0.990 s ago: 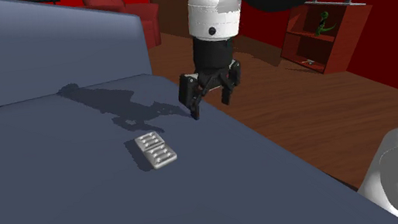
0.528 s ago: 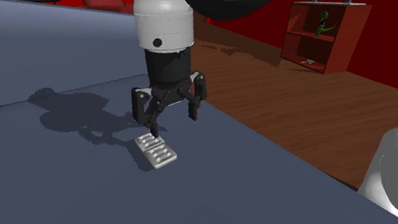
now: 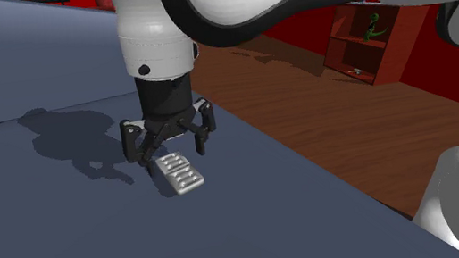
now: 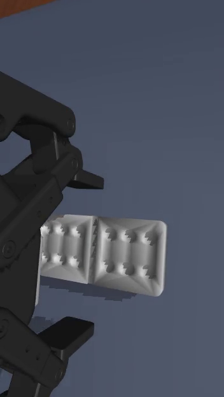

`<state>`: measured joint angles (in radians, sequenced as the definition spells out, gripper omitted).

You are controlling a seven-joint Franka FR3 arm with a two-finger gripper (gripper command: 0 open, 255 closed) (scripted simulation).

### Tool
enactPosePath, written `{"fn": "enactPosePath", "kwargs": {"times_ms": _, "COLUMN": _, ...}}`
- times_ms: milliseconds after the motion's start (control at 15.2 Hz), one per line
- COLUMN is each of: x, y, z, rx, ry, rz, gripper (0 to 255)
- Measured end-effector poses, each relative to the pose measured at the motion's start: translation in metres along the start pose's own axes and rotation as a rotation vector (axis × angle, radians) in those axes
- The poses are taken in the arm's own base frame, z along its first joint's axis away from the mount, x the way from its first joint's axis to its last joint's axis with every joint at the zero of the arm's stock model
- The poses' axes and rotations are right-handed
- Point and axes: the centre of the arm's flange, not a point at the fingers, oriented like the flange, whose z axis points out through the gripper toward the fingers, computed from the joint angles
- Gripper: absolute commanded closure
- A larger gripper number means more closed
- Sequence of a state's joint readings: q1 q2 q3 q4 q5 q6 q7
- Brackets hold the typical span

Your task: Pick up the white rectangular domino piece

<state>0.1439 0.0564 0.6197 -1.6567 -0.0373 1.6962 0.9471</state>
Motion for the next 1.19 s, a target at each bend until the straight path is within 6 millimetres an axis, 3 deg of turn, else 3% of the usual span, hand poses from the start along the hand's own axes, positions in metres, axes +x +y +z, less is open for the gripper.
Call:
{"fn": "enactPosePath", "kwargs": {"times_ms": 198, "x": 0.001, "y": -0.001, "z": 0.016, "rx": 0.000, "ry": 0.000, "rz": 0.000, "gripper": 0}}
{"fn": "enactPosePath", "kwargs": {"times_ms": 264, "x": 0.001, "y": 0.000, "z": 0.018, "rx": 0.000, "ry": 0.000, "rz": 0.000, "gripper": 255}}
{"fn": "enactPosePath", "kwargs": {"times_ms": 990, "x": 0.000, "y": 0.000, "z": 0.015, "rx": 0.005, "ry": 0.004, "rz": 0.000, "gripper": 255}}
{"fn": "enactPosePath", "kwargs": {"times_ms": 1188, "x": 0.001, "y": 0.000, "z": 0.004, "rx": 0.001, "ry": 0.001, "rz": 0.000, "gripper": 255}}
